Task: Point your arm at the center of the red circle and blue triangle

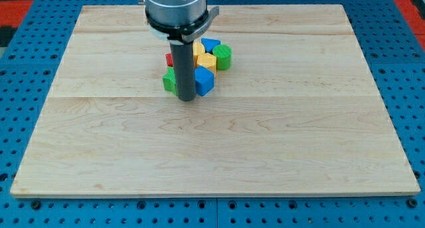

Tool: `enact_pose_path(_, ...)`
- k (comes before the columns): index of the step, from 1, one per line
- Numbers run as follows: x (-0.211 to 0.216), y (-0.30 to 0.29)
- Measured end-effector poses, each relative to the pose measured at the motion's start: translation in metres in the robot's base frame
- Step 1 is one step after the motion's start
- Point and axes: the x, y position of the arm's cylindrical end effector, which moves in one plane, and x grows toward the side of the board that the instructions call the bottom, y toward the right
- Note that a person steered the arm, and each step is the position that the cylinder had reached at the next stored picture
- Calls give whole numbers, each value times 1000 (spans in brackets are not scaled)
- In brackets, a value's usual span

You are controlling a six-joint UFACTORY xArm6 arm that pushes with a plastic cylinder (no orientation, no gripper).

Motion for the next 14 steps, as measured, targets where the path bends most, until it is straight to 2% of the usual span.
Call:
enact_pose_path(1, 28, 9)
enact_pose_path(2, 25, 47)
enact_pose_path(3, 25, 54)
enact_pose_path(6, 10, 47)
enact_pose_path(7, 20, 47)
enact_pose_path(8, 39, -26)
enact_pose_path(9, 11, -113)
enact_pose_path(10, -55, -157)
enact_pose_path(11, -150, -157)
enact_pose_path(12, -210, -144)
enact_pose_path(14, -210, -4)
